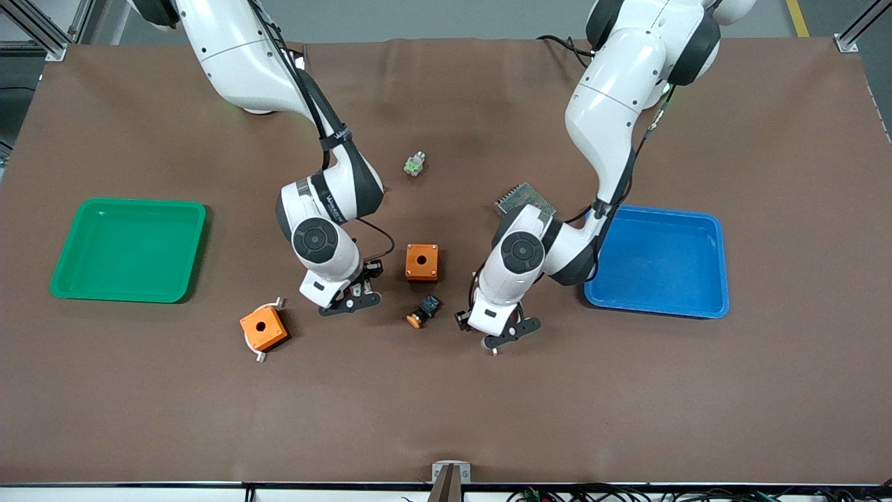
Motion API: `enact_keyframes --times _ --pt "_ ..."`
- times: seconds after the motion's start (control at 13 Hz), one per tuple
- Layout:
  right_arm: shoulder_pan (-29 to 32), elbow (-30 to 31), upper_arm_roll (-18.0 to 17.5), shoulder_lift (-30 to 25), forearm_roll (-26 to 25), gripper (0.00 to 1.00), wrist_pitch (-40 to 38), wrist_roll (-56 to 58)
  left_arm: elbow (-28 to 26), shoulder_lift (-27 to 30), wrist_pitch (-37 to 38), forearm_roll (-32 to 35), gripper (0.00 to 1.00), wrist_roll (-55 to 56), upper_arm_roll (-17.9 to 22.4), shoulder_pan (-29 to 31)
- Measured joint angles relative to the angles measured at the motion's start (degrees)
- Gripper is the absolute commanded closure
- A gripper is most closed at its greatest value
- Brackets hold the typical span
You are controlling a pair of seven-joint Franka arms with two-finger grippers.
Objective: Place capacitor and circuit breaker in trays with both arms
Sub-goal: 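Close the right gripper on the breaker while the left gripper grasps the capacitor, then carry the breaker to the green tray while the left gripper carries the capacitor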
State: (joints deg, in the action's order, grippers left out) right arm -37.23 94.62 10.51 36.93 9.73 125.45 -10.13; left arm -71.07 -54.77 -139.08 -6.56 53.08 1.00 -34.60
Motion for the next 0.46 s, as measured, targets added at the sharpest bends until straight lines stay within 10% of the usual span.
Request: enact_keyframes --times 0.46 --pt "1.76 -1.88 5.4 -14.97 -2.89 0.98 -14.57 -1.77 -4.06 10.11 19.32 0.0 1.0 -17.55 -0.01 11.3"
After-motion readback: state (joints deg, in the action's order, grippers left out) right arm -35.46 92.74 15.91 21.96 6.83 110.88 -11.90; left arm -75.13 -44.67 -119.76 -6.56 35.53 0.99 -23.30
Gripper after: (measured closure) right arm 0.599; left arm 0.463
